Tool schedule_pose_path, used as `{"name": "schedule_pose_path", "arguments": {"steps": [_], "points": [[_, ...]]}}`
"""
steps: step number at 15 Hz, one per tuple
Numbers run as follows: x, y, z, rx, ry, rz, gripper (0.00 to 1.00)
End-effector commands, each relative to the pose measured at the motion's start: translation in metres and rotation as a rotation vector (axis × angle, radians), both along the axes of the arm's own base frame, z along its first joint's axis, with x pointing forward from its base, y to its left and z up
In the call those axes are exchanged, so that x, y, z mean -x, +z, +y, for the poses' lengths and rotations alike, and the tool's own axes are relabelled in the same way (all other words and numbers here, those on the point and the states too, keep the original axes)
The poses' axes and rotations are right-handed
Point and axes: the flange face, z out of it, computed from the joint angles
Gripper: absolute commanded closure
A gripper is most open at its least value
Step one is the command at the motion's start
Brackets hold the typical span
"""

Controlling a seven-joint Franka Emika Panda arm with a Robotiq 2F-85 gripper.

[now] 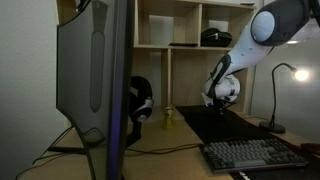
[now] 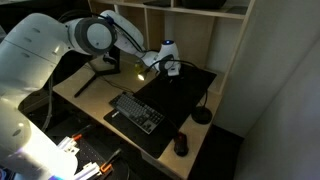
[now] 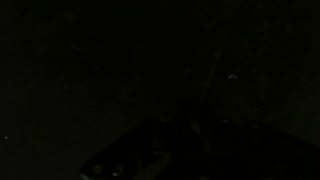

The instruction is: Turn the lamp on and off

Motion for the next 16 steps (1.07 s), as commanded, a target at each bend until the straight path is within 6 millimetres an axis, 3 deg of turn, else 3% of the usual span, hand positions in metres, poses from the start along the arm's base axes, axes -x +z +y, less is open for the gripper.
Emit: {"name": "schedule_pose_path", "arguments": {"steps": [1, 3, 4, 5, 7, 12, 13, 14, 16], "points": [[0.0051, -0.0081, -0.0081, 0.013, 0.011, 0.03, 0.95], [0.0055, -0.0089, -0.0086, 0.013, 0.014, 0.033, 0.95], [0.0056, -0.0088, -0.0088, 0.01, 0.011, 0.036, 0.56], [0.0057, -0.0082, -0.0091, 0.01, 0.016, 0.033, 0.56], [0.0048, -0.0067, -0.0109, 0.013, 0.021, 0.029, 0.44], [0.0049, -0.0061, -0.0157, 0.027, 0.048, 0.033, 0.07], [0.0049, -0.007, -0.0165, 0.032, 0.055, 0.033, 0.08], [0.0052, -0.0077, -0.017, 0.033, 0.063, 0.034, 0.38], [0.0052, -0.0084, -0.0169, 0.036, 0.073, 0.036, 0.41]]}}
